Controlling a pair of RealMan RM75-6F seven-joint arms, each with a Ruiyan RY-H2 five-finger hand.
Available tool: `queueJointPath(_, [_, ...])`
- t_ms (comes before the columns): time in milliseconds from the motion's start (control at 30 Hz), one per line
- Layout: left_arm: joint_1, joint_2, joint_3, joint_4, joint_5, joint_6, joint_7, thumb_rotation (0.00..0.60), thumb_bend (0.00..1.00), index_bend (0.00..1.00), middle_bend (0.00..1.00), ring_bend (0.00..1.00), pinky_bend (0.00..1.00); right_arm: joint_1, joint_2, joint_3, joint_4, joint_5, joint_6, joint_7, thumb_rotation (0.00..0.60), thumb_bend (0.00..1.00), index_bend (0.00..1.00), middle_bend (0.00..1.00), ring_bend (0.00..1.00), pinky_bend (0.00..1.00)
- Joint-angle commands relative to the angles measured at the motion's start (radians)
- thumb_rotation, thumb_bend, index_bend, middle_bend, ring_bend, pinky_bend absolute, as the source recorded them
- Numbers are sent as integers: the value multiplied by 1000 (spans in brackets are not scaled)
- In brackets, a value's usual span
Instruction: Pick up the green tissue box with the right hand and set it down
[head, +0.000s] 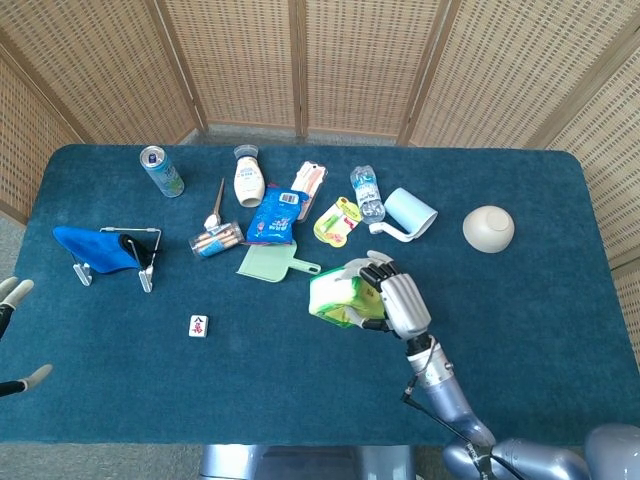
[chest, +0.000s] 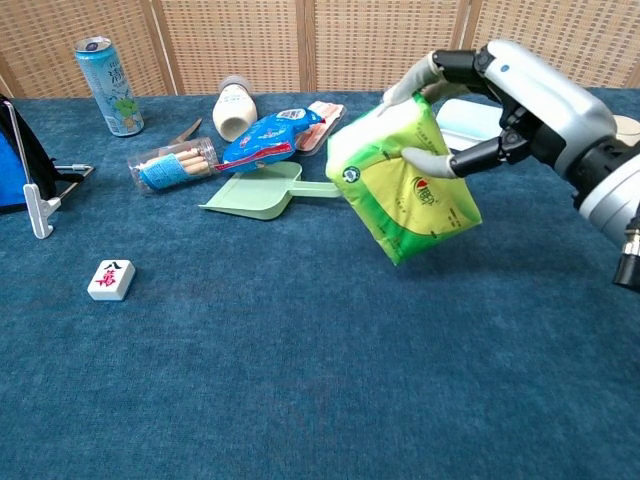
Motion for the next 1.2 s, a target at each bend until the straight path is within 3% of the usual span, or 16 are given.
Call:
queueJointPath(33, [0, 0, 1, -1, 2, 1, 1, 600, 80, 0, 0, 0, 0, -15, -12, -9, 33, -9, 12, 13, 600, 384, 370, 486, 275, 200])
queueJointPath(433, [3, 1, 4, -3, 9, 5, -1, 600, 78, 0, 0, 0, 0, -64, -7, -47, 108, -30, 19, 97, 600, 372, 317, 449, 253, 200])
queueJointPath(967, [6, -2, 10, -10, 17, 6, 15, 600, 79, 0, 0, 0, 0, -124, 80, -105, 129, -54, -4, 214, 600, 290, 84, 131, 47, 136])
queueJointPath(1200, [8, -2, 11, -13, 17, 9, 18, 600, 79, 0, 0, 0, 0, -136, 121, -130, 111, -98, 5, 259, 600, 334, 4, 12, 0, 94])
